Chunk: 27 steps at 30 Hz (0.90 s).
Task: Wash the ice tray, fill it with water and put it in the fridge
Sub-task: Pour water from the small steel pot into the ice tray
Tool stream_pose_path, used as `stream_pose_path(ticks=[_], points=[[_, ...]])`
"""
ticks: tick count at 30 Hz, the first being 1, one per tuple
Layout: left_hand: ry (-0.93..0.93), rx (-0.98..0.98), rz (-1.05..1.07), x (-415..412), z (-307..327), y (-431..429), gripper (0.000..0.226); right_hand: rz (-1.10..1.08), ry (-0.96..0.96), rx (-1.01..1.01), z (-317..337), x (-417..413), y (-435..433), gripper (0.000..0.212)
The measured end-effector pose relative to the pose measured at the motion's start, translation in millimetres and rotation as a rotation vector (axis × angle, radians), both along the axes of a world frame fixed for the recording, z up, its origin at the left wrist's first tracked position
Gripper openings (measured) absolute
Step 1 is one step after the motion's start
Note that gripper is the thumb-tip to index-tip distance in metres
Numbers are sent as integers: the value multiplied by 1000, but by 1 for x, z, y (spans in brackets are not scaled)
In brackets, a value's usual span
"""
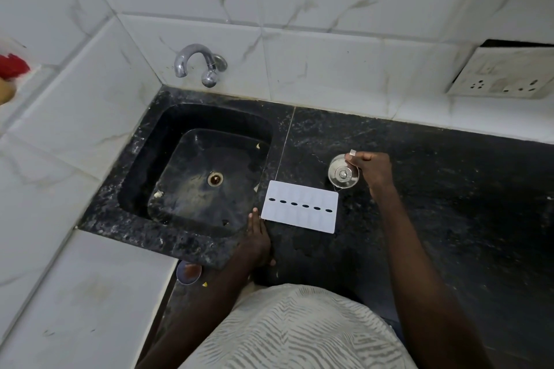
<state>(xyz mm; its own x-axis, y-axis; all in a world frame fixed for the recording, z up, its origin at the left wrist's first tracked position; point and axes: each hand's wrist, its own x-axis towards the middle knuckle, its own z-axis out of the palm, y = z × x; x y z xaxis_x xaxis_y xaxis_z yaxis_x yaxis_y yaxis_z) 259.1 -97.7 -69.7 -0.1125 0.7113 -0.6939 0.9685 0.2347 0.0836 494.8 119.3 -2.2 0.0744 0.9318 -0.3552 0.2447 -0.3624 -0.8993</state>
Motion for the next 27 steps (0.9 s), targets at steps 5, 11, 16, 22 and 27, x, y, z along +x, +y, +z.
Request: stream_pose_path(ticks=[5, 11, 16, 22, 27], points=[[18, -10, -2, 1, 1, 1, 132, 33, -40, 35, 2, -5, -1, 28], [-8, -28, 43, 2, 0, 1, 132, 65, -48, 53, 2, -7, -2, 30], [-30, -42, 63, 2, -1, 2, 133, 76, -62, 49, 0, -7, -3, 31], [-34, -15, 38, 1, -2, 1, 134, 65, -68, 42, -2, -8, -4, 33], [-33, -9, 33, 1, -2, 1, 134, 63, -58, 51, 0, -7, -3, 33]])
